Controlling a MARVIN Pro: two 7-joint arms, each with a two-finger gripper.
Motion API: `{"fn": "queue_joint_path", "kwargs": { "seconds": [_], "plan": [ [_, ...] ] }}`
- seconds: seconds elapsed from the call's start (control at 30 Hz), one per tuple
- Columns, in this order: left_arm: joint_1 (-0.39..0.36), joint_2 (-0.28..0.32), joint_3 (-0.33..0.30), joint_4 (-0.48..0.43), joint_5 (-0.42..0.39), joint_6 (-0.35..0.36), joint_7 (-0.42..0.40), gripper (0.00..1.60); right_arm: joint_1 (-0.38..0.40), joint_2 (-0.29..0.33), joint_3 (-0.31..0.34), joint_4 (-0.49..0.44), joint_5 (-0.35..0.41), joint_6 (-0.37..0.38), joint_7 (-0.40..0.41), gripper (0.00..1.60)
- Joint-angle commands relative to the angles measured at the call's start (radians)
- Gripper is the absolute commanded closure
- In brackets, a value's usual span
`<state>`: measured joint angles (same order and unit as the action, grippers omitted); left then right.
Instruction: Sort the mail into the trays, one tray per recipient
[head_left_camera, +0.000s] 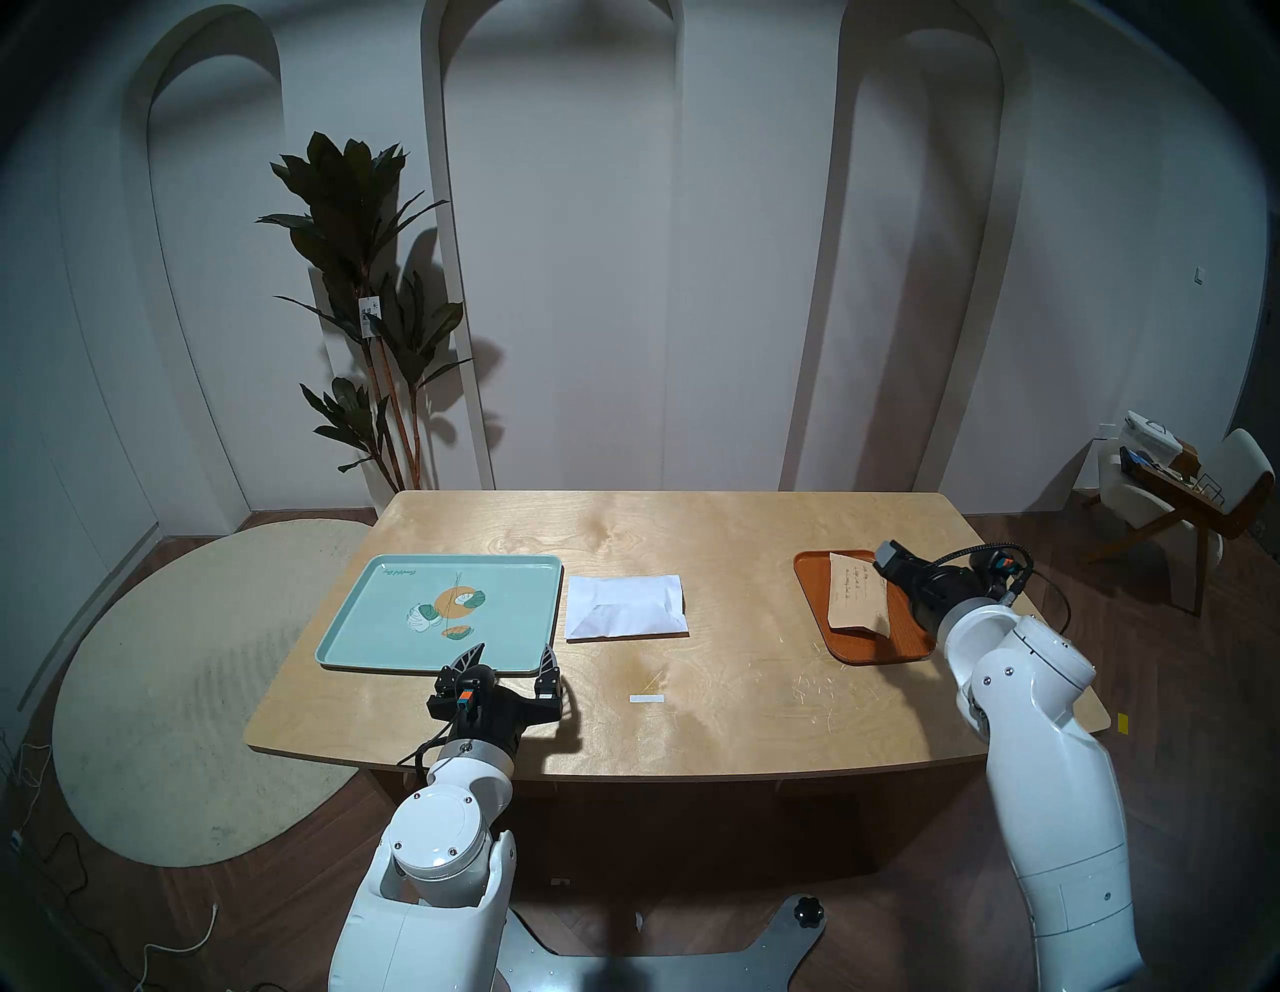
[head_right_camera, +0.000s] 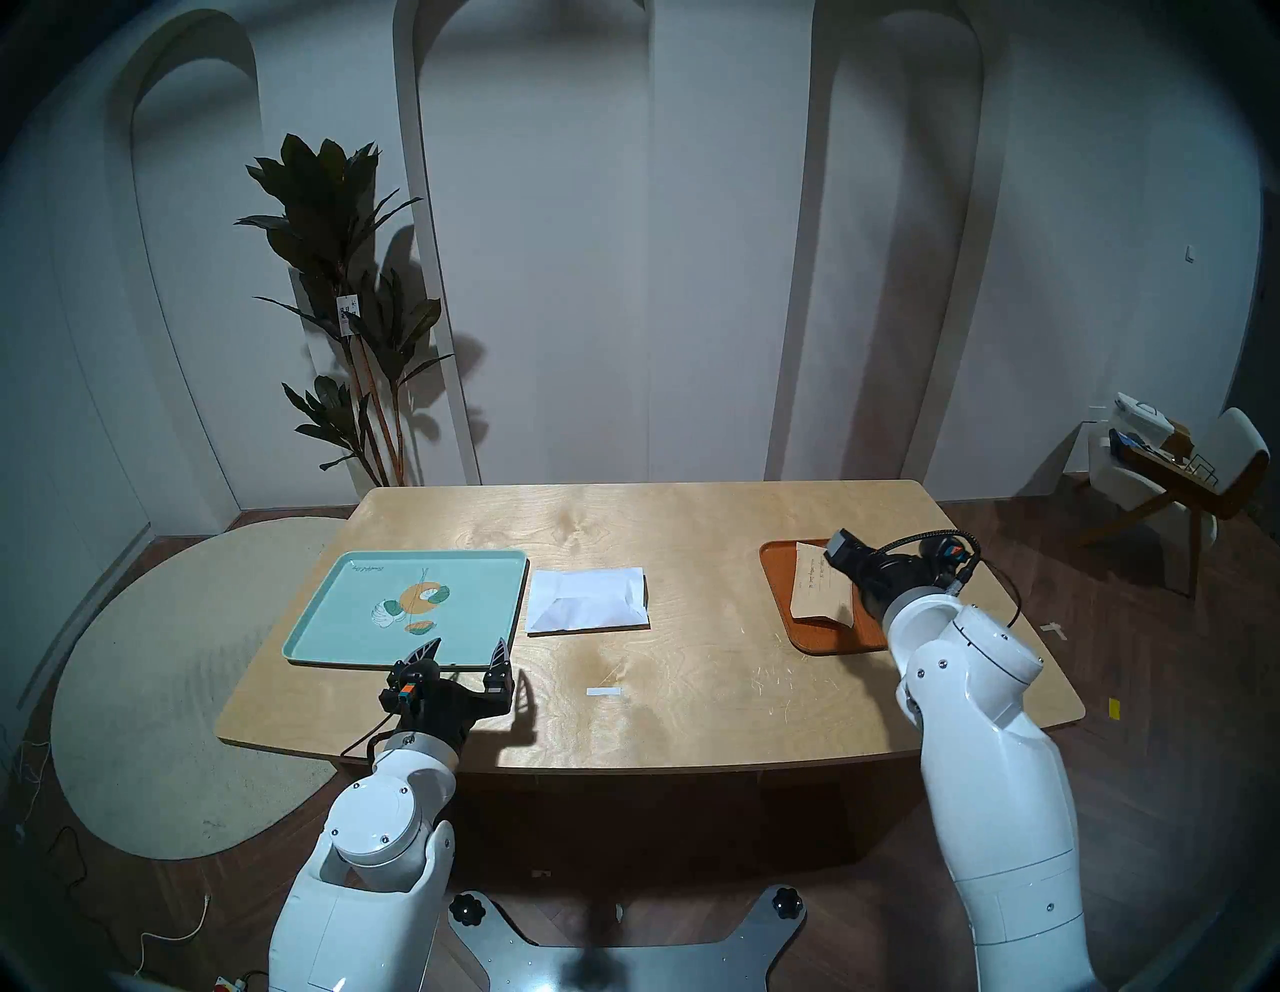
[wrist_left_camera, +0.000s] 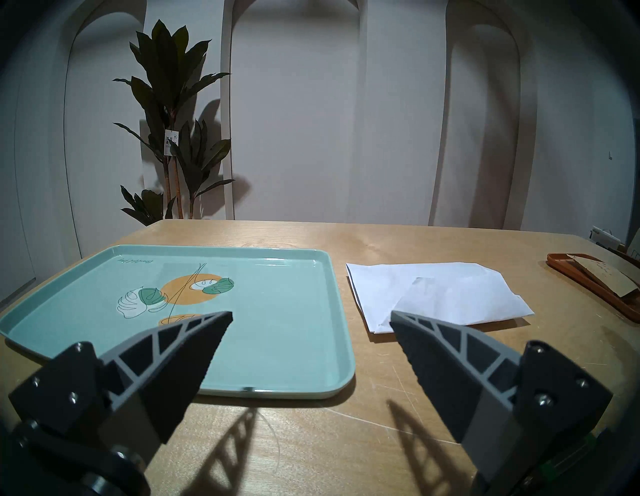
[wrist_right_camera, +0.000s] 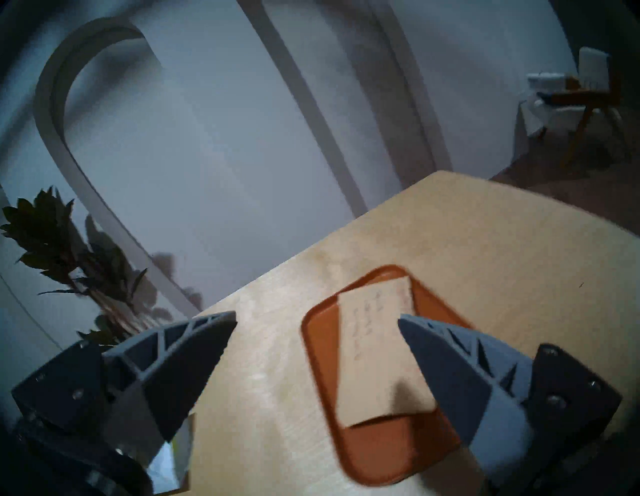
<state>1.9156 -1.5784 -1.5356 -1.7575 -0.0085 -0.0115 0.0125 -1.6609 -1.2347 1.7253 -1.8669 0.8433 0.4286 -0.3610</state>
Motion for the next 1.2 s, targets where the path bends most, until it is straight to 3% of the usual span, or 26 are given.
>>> {"fn": "queue_joint_path", "kwargs": {
  "seconds": [0.0, 0.3, 0.63, 1.03, 1.17],
  "plan": [
    [-0.007, 0.000, 0.000, -0.021, 0.000, -0.005, 0.000, 0.00, 0.072, 0.110, 0.029, 0.068, -0.098, -0.021, 0.068, 0.00],
    [-0.007, 0.000, 0.000, -0.021, 0.001, -0.005, 0.000, 0.00, 0.128, 0.179, -0.005, 0.172, -0.207, -0.126, 0.154, 0.00],
    [-0.006, 0.000, 0.000, -0.023, 0.001, -0.004, 0.000, 0.00, 0.139, 0.232, -0.059, 0.198, -0.299, -0.235, 0.257, 0.00],
    [-0.005, 0.000, 0.000, -0.025, 0.001, -0.003, 0.000, 0.00, 0.128, 0.233, -0.061, 0.216, -0.326, -0.298, 0.299, 0.00],
    [-0.003, 0.042, 0.032, -0.074, 0.064, 0.028, -0.013, 0.00, 0.129, 0.231, -0.059, 0.216, -0.329, -0.296, 0.301, 0.00]
  ]
}}
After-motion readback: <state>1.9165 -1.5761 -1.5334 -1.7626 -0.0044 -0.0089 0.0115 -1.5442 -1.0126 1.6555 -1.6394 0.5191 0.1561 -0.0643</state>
